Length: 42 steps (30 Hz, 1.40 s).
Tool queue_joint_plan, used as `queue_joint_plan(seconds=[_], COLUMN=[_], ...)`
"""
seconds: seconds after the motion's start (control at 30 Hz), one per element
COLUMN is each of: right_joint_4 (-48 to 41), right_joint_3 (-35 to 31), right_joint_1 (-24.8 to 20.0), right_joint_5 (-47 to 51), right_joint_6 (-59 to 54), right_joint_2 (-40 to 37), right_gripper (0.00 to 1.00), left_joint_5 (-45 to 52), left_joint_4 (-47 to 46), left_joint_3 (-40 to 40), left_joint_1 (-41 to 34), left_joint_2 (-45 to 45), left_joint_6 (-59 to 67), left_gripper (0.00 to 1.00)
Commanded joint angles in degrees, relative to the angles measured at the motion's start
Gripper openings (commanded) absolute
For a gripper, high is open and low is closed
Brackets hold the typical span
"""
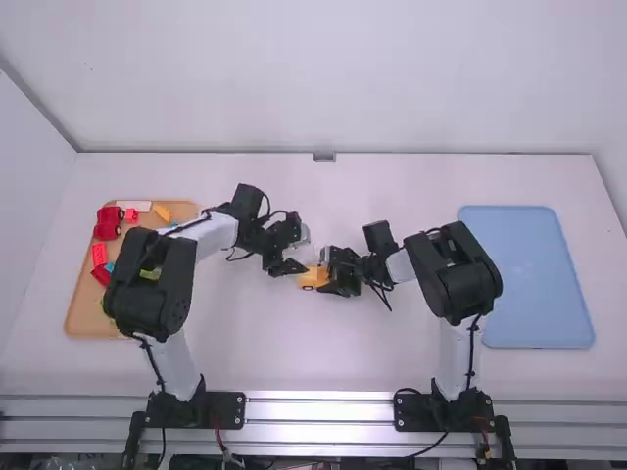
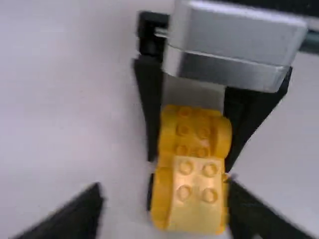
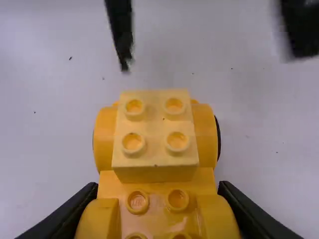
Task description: Assemble lego blocks to make yellow taxi
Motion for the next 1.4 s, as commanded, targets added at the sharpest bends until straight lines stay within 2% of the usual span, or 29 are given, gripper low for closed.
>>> queue_joint_plan(seconds=[0.0,0.07,0.13,0.2,0.23,0.4,0.43,0.53,0.67,0.77,0.8,0.87,0.93,1.0,1.17,1.3,1.37], right_joint_4=[-0.31,-0.48,-1.07,-3.89,-6.27,-24.41,-28.87,-34.73,-32.96,-26.45,-25.46,-19.74,-17.88,-18.99,-22.38,-22.82,-22.25], right_joint_3=[-0.74,-0.66,0.26,0.83,1.14,3.80,4.50,5.81,6.58,6.73,6.71,6.75,7.63,9.86,15.19,18.43,19.32], right_joint_1=[0.37,0.37,-0.09,-0.63,-0.98,-2.45,-2.75,-3.10,-2.80,-1.55,-1.36,0.57,2.08,4.02,7.58,9.25,9.57], right_joint_5=[2.23,2.25,3.34,4.52,5.40,12.85,16.15,20.17,17.92,15.21,15.06,13.86,13.79,13.79,13.81,14.21,14.21], right_joint_6=[0.24,0.50,6.03,6.32,5.53,-0.92,-1.64,-1.49,1.73,6.19,6.78,10.93,12.76,12.90,12.70,15.65,16.68], right_joint_2=[0.85,0.83,-0.33,-2.21,-3.67,-14.49,-17.53,-23.82,-28.26,-29.44,-29.44,-29.42,-29.18,-29.11,-29.14,-29.07,-28.87], right_gripper=[0.68,0.74,0.86,0.90,0.99,0.99,0.99,0.98,0.99,0.99,0.99,0.99,0.99,0.99,0.99,0.99,0.99], left_joint_5=[2.51,1.90,-3.52,-7.69,-10.16,-16.06,-17.16,-22.88,-34.36,-43.76,-44.17,-51.45,-56.59,-62.12,-67.69,-74.93,-74.62], left_joint_4=[-0.37,-0.48,-0.50,-0.59,-0.76,-2.95,-1.77,3.28,10.03,14.32,14.49,16.39,16.41,15.74,12.50,3.91,1.09], left_joint_3=[0.74,0.74,0.72,0.72,0.72,-0.33,-1.14,-3.85,-8.57,-13.84,-14.10,-17.94,-19.93,-22.03,-24.02,-23.17,-22.49], left_joint_1=[2.10,2.93,5.14,5.99,6.34,7.56,8.04,10.03,13.33,16.79,16.96,19.87,21.44,22.97,23.80,25.24,26.36], left_joint_2=[-5.25,-6.64,-10.34,-12.11,-13.05,-18.49,-20.09,-23.76,-27.67,-31.56,-31.78,-35.23,-37.40,-40.17,-45.66,-50.40,-51.76], left_joint_6=[-1.73,-3.93,-11.32,-15.58,-17.73,-20.06,-22.88,-33.57,-50.12,-64.48,-65.16,-76.91,-82.62,-86.47,-87.08,-95.21,-96.50], left_gripper=[0.99,0.99,0.99,0.99,0.99,0.99,0.99,0.99,0.99,0.99,0.99,0.99,0.99,0.99,0.99,0.99,0.99])
